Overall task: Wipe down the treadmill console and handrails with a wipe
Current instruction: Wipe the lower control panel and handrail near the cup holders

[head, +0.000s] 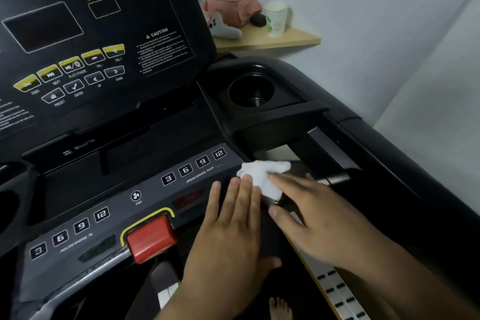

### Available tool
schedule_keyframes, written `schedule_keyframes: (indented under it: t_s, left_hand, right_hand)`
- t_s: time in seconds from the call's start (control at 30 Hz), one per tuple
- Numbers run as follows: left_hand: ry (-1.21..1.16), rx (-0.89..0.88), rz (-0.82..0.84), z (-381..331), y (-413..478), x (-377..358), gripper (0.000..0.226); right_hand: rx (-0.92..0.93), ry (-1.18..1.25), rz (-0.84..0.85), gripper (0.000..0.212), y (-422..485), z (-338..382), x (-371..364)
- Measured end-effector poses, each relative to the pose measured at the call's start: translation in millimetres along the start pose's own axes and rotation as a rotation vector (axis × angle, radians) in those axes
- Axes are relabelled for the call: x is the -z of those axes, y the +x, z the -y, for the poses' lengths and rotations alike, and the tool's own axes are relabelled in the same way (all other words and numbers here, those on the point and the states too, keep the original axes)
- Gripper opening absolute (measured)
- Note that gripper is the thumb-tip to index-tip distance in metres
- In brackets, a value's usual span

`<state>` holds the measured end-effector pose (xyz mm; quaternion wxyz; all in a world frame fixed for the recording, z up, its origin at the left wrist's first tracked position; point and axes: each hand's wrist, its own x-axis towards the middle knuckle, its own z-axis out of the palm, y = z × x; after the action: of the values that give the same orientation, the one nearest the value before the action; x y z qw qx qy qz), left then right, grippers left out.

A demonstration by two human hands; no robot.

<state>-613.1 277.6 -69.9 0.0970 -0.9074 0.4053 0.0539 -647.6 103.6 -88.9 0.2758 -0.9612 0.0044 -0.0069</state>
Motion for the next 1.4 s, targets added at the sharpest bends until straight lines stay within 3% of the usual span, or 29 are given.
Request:
schedule_keyframes:
  t_s: [0.1, 0.2, 0.33, 0.6, 0.77, 0.97, 1.1, 1.27, 1.4]
  left_hand:
    - [0.009, 0.083, -0.066, -0.8, 3.3, 1.4, 0.100]
    - [0.032, 0.176, -0.094, 14.7, 8.1, 10.4, 0.096]
    - [0.024, 0.194, -0.092, 32.5, 18.5, 17.2, 0.094]
    - [-0.069, 0.088, -0.049, 21.5, -14.6, 0.0, 0.088]
    - [0.070, 0.261, -0.094, 31.9, 5.9, 19.2, 0.081]
    - [-0.028, 0.295, -0.072, 42.3, -21.5, 1.6, 0.081]
    - [0.000, 0.354, -0.062, 51.6, -34.2, -2.7, 0.082]
    - [-0.055, 0.537, -0.068, 80.6, -64.1, -13.4, 0.091]
    - [-0.120, 0.653, -0.109, 108.1, -106.2, -30.4, 0.089]
  right_hand:
    - [0.087, 0.000, -0.064, 0.058, 20.0, 15.1, -4.3]
    - [0.071, 0.080, 0.051, 0.060, 57.4, 34.0, -14.0]
    - [0.046, 0.089, 0.082, 0.060, 94.1, 51.4, -15.2]
    - [0.124, -0.373, -0.025, 0.059, 15.3, 33.5, -15.1]
    - [0.225, -0.312, 0.082, 0.053, 64.8, 48.8, -4.4]
    - [0.265, -0.436, 0.104, 0.060, 22.6, 53.8, -16.4]
    - [0.312, -0.499, 0.134, 0.062, 44.1, 67.5, -14.6]
    - [0.486, -0.476, 0.284, 0.071, 72.6, 111.4, -39.4]
    - [0.635, -0.421, 0.285, 0.068, 83.7, 155.1, -69.1]
